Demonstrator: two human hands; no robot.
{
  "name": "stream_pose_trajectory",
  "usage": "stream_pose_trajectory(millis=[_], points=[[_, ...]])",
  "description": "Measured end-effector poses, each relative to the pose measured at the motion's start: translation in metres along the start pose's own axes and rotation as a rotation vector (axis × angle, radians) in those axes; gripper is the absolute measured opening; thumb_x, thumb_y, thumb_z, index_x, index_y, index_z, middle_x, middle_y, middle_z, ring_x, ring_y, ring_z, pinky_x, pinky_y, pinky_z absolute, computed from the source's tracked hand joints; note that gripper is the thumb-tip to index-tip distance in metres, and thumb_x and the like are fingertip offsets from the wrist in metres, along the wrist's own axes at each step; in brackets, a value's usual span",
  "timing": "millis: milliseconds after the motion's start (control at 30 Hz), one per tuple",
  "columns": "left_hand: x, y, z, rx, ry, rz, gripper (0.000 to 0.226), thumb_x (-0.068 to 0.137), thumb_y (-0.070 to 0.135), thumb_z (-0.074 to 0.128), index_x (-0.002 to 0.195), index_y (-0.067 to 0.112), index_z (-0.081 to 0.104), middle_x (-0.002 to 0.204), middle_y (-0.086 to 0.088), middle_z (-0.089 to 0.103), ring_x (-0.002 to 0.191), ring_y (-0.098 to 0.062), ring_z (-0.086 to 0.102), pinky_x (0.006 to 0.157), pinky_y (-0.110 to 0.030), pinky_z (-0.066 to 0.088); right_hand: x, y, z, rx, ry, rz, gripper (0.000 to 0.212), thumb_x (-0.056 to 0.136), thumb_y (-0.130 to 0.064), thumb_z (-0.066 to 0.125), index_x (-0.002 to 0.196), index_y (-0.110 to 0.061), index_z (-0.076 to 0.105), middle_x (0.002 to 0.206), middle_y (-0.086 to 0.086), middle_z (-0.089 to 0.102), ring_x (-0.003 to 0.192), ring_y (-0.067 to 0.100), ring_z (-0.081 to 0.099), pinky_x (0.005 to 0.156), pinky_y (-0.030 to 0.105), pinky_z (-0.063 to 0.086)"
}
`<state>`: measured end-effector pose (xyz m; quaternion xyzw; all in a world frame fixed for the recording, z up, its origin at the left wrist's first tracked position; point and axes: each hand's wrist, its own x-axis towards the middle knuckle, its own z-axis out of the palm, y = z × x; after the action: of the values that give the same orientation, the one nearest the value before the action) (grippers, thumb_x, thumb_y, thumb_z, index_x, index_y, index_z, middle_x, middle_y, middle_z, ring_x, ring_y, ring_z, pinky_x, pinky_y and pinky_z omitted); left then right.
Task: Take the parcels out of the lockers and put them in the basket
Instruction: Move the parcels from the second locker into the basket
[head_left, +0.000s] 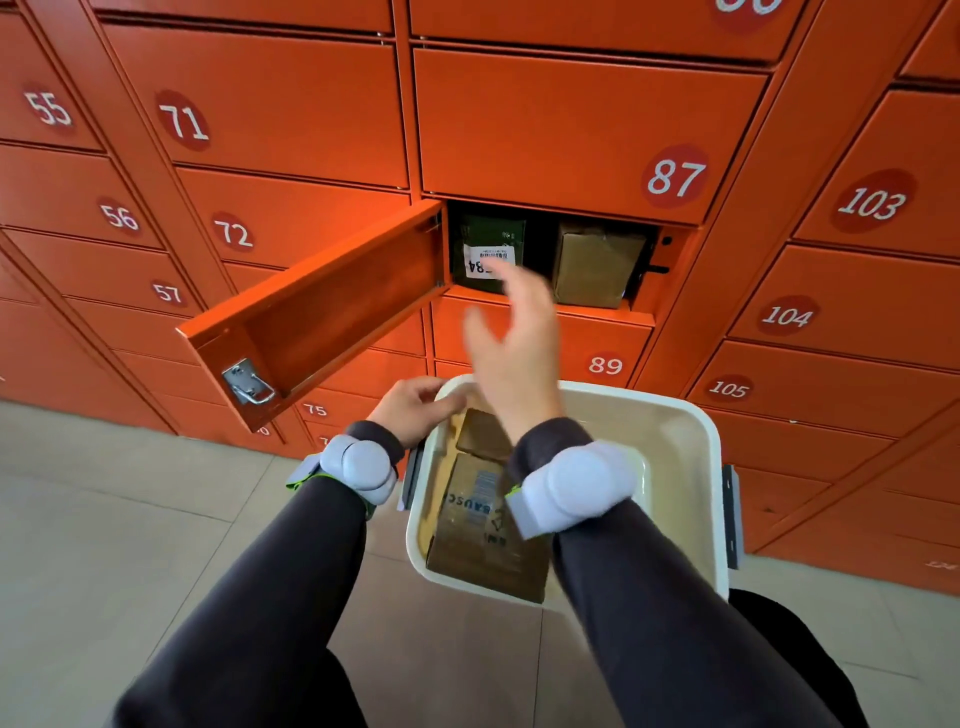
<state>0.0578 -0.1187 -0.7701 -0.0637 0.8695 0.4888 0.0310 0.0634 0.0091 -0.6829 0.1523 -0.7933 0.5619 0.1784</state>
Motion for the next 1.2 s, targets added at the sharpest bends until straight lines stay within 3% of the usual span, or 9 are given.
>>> stream_pose_trajectory(millis=[100, 333, 533, 633, 733, 900, 1000, 1100, 1200], points=[[0.002, 0.002, -0.002, 0.002, 0.007, 0.005, 0.008, 0.085, 0.023, 0.061, 0.08, 0.022, 0.066, 0.082, -0.003, 0.065, 0.071, -0.014, 0.056, 0.069, -0.026, 0.043, 0.022, 0.021, -0.036, -0.097, 0.308, 0.152, 0.045, 0.083, -0.011, 0.054, 0.128, -0.018, 0.05, 0.139, 0.006, 0.043, 0.13, 0.019, 0.031, 0.105, 0.026, 0.024], [0.005, 0.013, -0.007, -0.029, 0.022, 0.011, 0.011, 0.087, 0.022, 0.06, 0.092, 0.017, 0.068, 0.088, -0.005, 0.069, 0.071, -0.018, 0.061, 0.076, -0.03, 0.048, 0.049, 0.053, -0.057, -0.282, 0.204, 0.294, 0.06, 0.084, -0.018, 0.055, 0.14, -0.024, 0.034, 0.141, 0.013, 0.032, 0.13, 0.028, 0.027, 0.105, 0.037, 0.031], [0.003, 0.015, -0.014, 0.006, 0.04, -0.011, 0.019, 0.088, 0.023, 0.058, 0.097, 0.01, 0.068, 0.084, -0.009, 0.069, 0.055, -0.011, 0.061, 0.058, -0.023, 0.051, 0.057, 0.06, -0.049, -0.433, 0.238, 0.204, 0.062, 0.082, -0.02, 0.056, 0.139, -0.03, 0.033, 0.128, 0.014, 0.036, 0.12, 0.031, 0.032, 0.097, 0.042, 0.035], [0.002, 0.015, -0.016, -0.039, 0.031, -0.014, 0.02, 0.088, 0.022, 0.058, 0.098, 0.008, 0.068, 0.089, -0.014, 0.07, 0.069, -0.024, 0.064, 0.077, -0.038, 0.054, 0.06, 0.063, -0.047, -0.542, 0.264, 0.16, 0.059, 0.083, -0.028, 0.055, 0.138, -0.032, 0.034, 0.12, 0.014, 0.039, 0.113, 0.031, 0.036, 0.09, 0.042, 0.037], [0.001, 0.013, -0.018, -0.038, 0.036, -0.019, 0.021, 0.088, 0.021, 0.058, 0.099, 0.006, 0.068, 0.096, -0.021, 0.071, 0.075, -0.027, 0.065, 0.082, -0.043, 0.054, 0.061, 0.066, -0.044, -0.584, 0.272, 0.141, 0.057, 0.083, -0.033, 0.054, 0.136, -0.031, 0.036, 0.119, 0.015, 0.041, 0.112, 0.032, 0.037, 0.09, 0.043, 0.037], [-0.001, 0.012, -0.02, -0.049, 0.055, -0.02, 0.011, 0.088, 0.023, 0.059, 0.092, 0.018, 0.068, 0.086, -0.009, 0.07, 0.057, -0.013, 0.061, 0.059, -0.025, 0.05, 0.07, 0.067, -0.044, -0.656, 0.287, 0.148, 0.057, 0.079, -0.043, 0.056, 0.132, -0.028, 0.042, 0.116, 0.016, 0.043, 0.109, 0.034, 0.04, 0.089, 0.043, 0.036], [-0.001, 0.012, -0.021, -0.061, 0.051, -0.034, 0.015, 0.087, 0.025, 0.06, 0.095, 0.016, 0.069, 0.088, -0.01, 0.07, 0.063, -0.019, 0.06, 0.06, -0.028, 0.048, 0.073, 0.064, -0.044, -0.657, 0.32, 0.165, 0.054, 0.077, -0.047, 0.057, 0.126, -0.029, 0.047, 0.125, 0.017, 0.041, 0.118, 0.036, 0.037, 0.093, 0.046, 0.035], [0.0, 0.012, -0.022, -0.068, 0.038, -0.033, 0.012, 0.087, 0.026, 0.06, 0.092, 0.019, 0.069, 0.086, -0.009, 0.07, 0.063, -0.02, 0.061, 0.058, -0.028, 0.048, 0.069, 0.061, -0.039, -0.589, 0.369, 0.179, 0.049, 0.076, -0.048, 0.06, 0.119, -0.028, 0.049, 0.146, 0.02, 0.025, 0.136, 0.039, 0.021, 0.103, 0.053, 0.028], [-0.001, 0.012, -0.023, -0.092, 0.034, -0.025, 0.009, 0.087, 0.025, 0.06, 0.089, 0.022, 0.068, 0.085, -0.008, 0.07, 0.065, -0.022, 0.063, 0.066, -0.032, 0.052, 0.066, 0.06, -0.034, -0.528, 0.385, 0.149, 0.049, 0.074, -0.049, 0.063, 0.113, -0.025, 0.05, 0.149, 0.02, 0.021, 0.139, 0.038, 0.016, 0.104, 0.053, 0.028]])
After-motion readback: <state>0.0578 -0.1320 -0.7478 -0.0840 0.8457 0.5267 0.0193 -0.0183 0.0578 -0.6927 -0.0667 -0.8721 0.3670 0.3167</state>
